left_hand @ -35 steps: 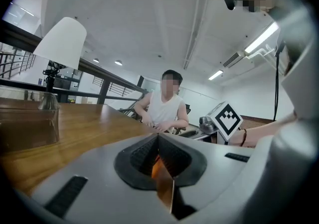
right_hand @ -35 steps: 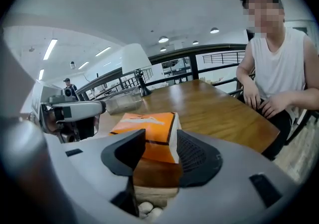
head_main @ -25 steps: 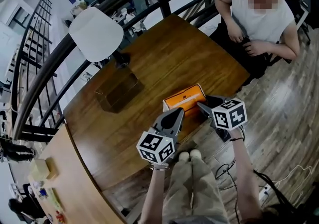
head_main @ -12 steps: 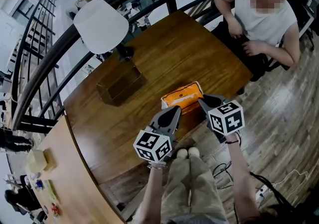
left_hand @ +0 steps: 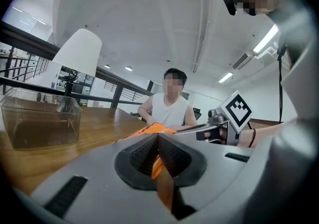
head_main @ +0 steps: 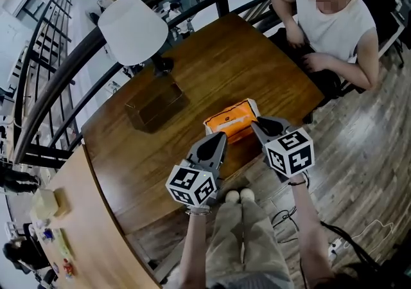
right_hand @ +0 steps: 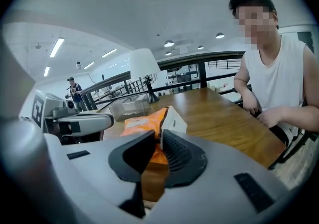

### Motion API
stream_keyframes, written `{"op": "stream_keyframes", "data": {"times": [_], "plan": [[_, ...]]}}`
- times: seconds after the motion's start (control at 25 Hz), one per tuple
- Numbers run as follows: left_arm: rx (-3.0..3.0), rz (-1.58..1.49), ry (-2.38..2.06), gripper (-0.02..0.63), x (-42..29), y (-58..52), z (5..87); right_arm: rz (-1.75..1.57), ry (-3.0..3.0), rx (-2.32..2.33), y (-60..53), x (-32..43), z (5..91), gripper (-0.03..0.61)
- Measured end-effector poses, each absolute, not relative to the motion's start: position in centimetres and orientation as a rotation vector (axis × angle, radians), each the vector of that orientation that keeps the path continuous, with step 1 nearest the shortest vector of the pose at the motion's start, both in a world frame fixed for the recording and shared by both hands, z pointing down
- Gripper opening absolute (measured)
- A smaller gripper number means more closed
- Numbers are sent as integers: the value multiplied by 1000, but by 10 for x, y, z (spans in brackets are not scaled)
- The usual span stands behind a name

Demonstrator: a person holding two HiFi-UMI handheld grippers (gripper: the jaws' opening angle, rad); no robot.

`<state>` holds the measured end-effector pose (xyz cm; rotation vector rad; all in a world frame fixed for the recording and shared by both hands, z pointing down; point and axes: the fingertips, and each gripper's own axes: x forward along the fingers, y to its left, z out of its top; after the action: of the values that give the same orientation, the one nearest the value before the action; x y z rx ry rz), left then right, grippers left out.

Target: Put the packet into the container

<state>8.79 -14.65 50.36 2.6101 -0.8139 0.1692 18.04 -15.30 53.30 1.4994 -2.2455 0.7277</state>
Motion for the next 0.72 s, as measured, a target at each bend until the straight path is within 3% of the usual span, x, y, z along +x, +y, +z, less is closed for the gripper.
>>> {"op": "stream_keyframes", "data": {"times": [0.72], "plan": [[2640,18,-1100,5,28,-163,417,525,-2435,1349,-177,131,436,60]]}}
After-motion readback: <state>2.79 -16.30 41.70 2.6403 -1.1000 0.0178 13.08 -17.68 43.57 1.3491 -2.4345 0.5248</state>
